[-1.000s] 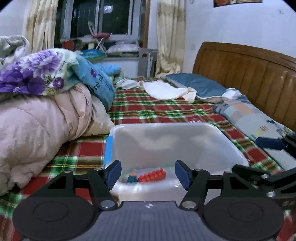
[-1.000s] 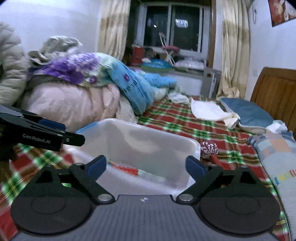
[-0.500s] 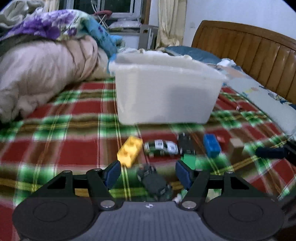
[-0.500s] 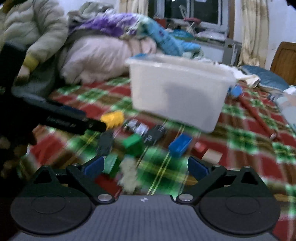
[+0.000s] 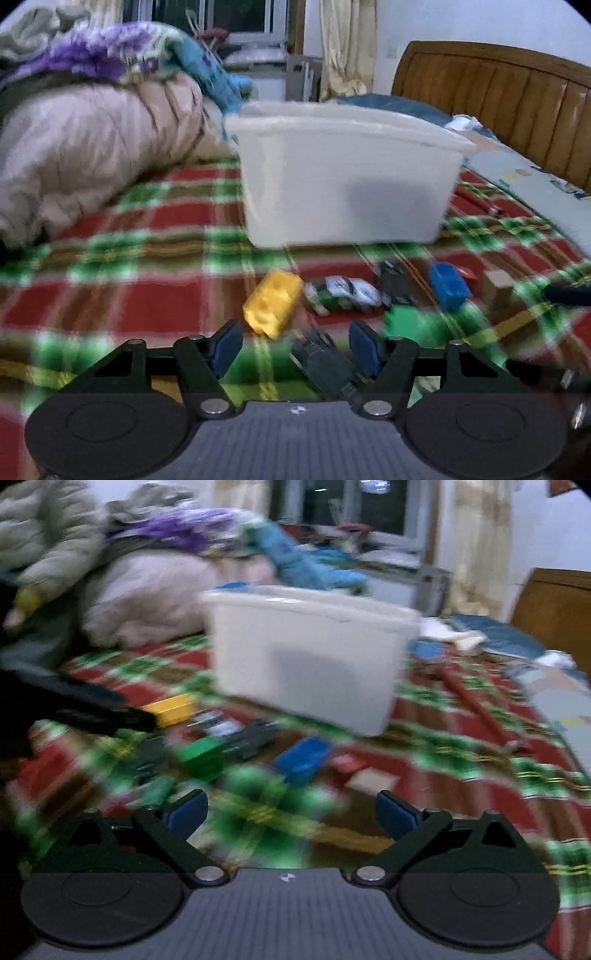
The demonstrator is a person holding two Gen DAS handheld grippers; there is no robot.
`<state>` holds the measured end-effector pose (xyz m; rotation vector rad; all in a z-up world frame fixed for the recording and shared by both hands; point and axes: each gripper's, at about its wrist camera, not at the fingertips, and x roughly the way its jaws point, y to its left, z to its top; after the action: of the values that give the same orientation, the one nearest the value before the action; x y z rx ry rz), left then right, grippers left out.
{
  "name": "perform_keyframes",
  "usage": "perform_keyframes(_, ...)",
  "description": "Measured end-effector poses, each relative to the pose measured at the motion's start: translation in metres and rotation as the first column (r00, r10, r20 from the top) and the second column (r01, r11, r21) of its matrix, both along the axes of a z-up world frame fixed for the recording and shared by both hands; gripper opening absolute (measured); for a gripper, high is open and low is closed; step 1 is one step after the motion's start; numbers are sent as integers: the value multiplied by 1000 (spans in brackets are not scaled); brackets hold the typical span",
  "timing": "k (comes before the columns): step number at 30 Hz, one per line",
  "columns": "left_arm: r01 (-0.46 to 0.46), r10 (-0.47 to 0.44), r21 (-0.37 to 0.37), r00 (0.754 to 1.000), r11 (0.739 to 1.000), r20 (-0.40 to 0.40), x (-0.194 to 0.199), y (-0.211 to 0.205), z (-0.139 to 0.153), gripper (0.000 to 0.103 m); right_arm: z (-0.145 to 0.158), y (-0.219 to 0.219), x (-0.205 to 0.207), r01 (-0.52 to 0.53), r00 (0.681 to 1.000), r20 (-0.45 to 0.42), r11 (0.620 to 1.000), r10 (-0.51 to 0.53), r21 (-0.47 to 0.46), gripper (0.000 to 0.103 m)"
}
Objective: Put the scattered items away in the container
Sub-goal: 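Grasp the yellow block with the left gripper while the right gripper grasps the brown wooden cube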
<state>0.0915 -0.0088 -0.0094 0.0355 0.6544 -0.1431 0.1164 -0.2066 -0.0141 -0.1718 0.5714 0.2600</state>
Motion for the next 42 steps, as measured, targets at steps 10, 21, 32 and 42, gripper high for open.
perform_keyframes(10, 35, -35, 27, 999, 999, -18, 37, 3, -12, 62, -11, -24, 35, 125, 992, -35, 992, -124, 20, 76)
perform_keyframes(21, 34, -34, 11, 998, 999, -47, 45, 7, -23, 40, -17, -24, 41, 149, 987, -63, 989, -147, 19, 55)
perform_keyframes(32, 48, -47, 25, 998, 999, -51, 50, 3, -25, 33, -24, -25, 49, 162, 982, -98, 987, -159, 16, 49)
perform_keyframes(42, 44, -43, 15, 998, 999, -42, 51, 5, -25, 27, -26, -26, 49, 170, 980, -109, 985, -166, 30, 40)
